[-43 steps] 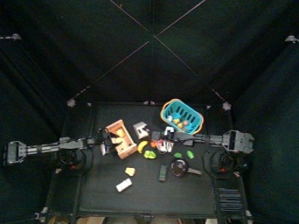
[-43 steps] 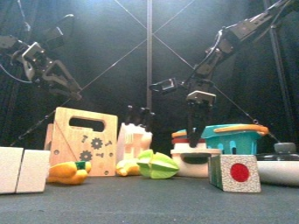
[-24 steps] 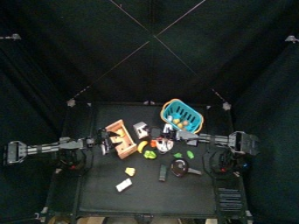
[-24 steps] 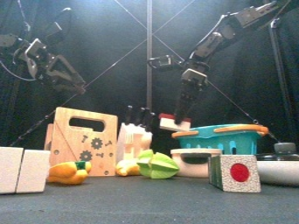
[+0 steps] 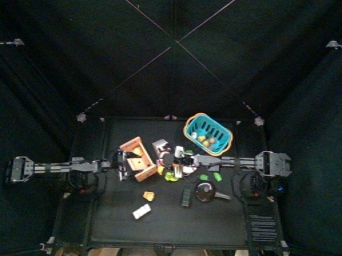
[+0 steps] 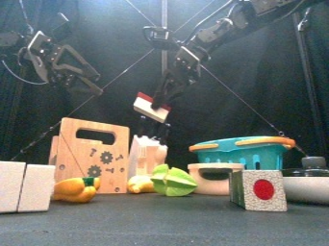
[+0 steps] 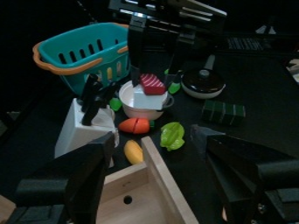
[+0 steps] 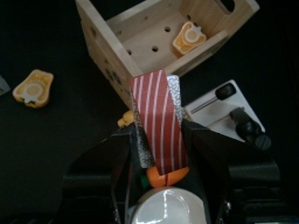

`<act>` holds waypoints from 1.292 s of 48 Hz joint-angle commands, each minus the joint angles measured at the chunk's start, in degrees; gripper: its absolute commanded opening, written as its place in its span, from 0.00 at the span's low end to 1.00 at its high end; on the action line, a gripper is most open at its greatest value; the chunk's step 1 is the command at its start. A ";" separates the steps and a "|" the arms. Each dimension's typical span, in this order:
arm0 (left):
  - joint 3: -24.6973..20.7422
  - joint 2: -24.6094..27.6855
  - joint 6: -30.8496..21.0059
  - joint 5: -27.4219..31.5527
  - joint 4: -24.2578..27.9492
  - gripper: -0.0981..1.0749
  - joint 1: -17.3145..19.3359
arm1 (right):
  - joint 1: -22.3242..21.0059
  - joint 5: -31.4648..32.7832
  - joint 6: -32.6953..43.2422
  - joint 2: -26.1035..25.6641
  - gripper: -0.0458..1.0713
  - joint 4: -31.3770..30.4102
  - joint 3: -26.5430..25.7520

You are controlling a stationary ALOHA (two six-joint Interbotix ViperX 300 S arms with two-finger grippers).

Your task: Hand over salmon sushi

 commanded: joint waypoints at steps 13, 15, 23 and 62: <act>-5.54 10.02 0.09 -5.62 0.09 0.96 0.35 | 0.09 -0.97 -0.44 2.81 0.58 0.00 -6.06; -5.54 10.63 0.09 -6.59 0.09 0.96 0.62 | 0.26 -0.88 -0.53 2.99 0.58 0.00 -6.33; -5.54 12.57 0.09 -9.49 0.09 0.96 1.41 | 0.62 -0.97 -0.35 3.52 0.58 0.00 -7.12; -7.47 18.54 0.09 -11.43 0.88 0.70 3.96 | 0.97 -0.97 -0.53 4.39 0.58 -0.70 -8.26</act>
